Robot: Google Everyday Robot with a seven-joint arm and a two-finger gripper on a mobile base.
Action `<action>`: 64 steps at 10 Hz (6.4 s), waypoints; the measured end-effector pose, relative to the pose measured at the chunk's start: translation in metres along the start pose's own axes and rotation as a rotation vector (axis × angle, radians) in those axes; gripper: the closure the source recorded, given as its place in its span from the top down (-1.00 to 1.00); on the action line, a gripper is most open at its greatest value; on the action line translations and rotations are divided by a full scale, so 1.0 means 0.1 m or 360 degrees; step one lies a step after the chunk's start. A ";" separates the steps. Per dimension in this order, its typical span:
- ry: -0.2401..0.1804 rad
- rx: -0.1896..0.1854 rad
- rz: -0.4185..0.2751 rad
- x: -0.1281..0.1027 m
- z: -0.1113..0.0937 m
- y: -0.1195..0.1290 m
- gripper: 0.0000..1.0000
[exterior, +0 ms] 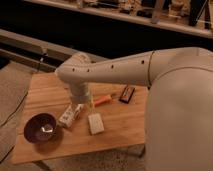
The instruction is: Wipe the white sponge on the table
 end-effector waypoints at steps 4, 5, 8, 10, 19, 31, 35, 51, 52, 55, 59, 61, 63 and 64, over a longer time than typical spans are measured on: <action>0.0000 0.0000 0.0000 0.00 0.00 0.00 0.30; 0.0000 0.0000 0.0000 0.00 0.00 0.00 0.30; 0.0000 0.0000 0.0000 0.00 0.00 0.00 0.30; 0.0000 0.0000 0.0000 0.00 0.00 0.00 0.30; 0.0000 0.0000 0.0000 0.00 0.00 0.00 0.30; 0.0031 0.0017 -0.0176 0.25 -0.04 -0.23 0.30; -0.0003 -0.0046 -0.0419 0.37 0.11 -0.17 0.30; 0.0097 -0.0001 -0.0349 0.16 1.01 -0.48 0.30; 0.0107 -0.0007 -0.0349 0.17 1.04 -0.48 0.30; 0.0124 -0.0012 -0.0342 0.17 1.10 -0.50 0.30; 0.0127 0.0002 -0.0331 0.14 1.14 -0.56 -0.17; 0.0120 0.0027 -0.0292 0.10 1.12 -0.67 -0.86; 0.0130 0.0054 -0.0263 0.09 1.13 -0.78 -1.00; 0.0135 0.0071 -0.0242 0.07 1.14 -0.86 -1.00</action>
